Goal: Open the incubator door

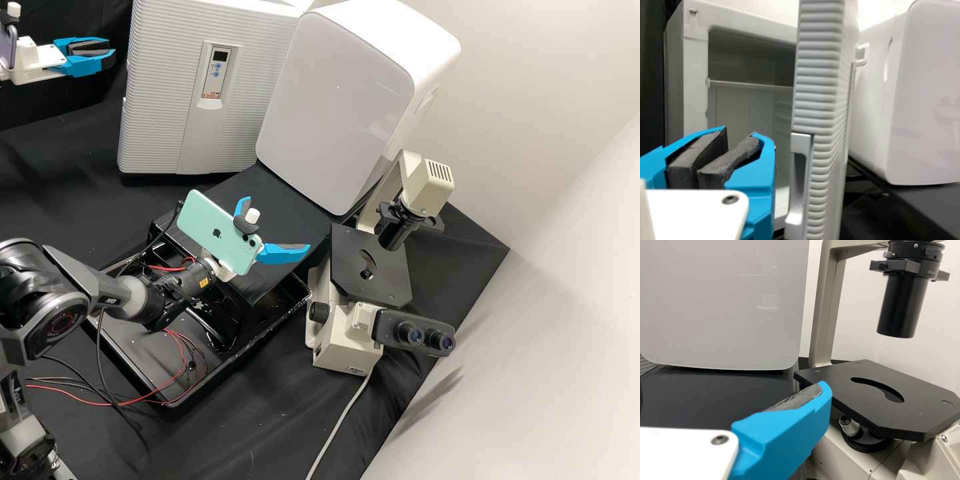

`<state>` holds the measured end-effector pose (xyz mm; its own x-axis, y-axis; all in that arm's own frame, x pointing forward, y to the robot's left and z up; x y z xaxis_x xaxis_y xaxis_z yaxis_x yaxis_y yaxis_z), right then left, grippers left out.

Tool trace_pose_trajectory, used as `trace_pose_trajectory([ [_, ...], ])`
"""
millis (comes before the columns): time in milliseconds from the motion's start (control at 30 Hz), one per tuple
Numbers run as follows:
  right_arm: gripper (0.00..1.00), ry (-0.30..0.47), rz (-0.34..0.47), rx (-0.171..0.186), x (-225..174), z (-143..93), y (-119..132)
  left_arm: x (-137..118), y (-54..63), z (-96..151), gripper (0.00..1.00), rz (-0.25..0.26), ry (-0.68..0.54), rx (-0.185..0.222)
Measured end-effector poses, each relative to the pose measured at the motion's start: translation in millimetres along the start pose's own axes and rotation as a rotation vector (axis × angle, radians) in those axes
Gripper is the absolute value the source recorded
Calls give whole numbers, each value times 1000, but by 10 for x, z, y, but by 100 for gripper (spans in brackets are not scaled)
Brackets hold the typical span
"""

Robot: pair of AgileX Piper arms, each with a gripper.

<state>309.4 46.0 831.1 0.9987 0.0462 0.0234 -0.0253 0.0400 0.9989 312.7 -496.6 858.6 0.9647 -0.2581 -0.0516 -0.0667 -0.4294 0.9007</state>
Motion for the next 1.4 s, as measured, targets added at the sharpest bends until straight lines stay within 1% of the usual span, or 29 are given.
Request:
trace_pose_trajectory([
  [167,100,0,0,0,0,0,0,104,27,-41,0,12,15,26],
  [267,100,0,0,0,0,0,0,177,36,-55,0,6,19,34],
  [433,100,0,0,0,0,0,0,343,46,-23,0,14,-10,44],
  [500,100,0,0,0,0,0,0,415,42,-4,0,3,-20,53],
  [600,100,0,0,0,0,0,0,502,7,60,0,-34,-60,72],
  [667,100,0,0,0,0,0,0,537,7,86,0,-40,-73,62],
  [700,100,0,0,0,0,0,0,547,7,106,0,-44,-85,50],
  [800,100,0,0,0,0,0,0,578,-10,194,0,-63,-136,59],
  [867,100,0,0,0,0,0,0,580,-40,263,0,-87,-180,75],
  [900,100,0,0,0,0,0,0,579,-47,290,0,-89,-197,79],
  [967,100,0,0,0,0,0,0,574,-81,364,0,-109,-248,109],
  [1100,100,0,0,0,0,0,0,552,-95,456,0,-114,-313,143],
  [1200,100,0,0,0,0,0,0,518,-98,554,0,-109,-361,146],
  [1233,100,0,0,0,0,0,0,509,-95,597,0,-110,-381,155],
  [1400,100,0,0,0,0,0,0,496,-113,695,0,-114,-423,166],
])
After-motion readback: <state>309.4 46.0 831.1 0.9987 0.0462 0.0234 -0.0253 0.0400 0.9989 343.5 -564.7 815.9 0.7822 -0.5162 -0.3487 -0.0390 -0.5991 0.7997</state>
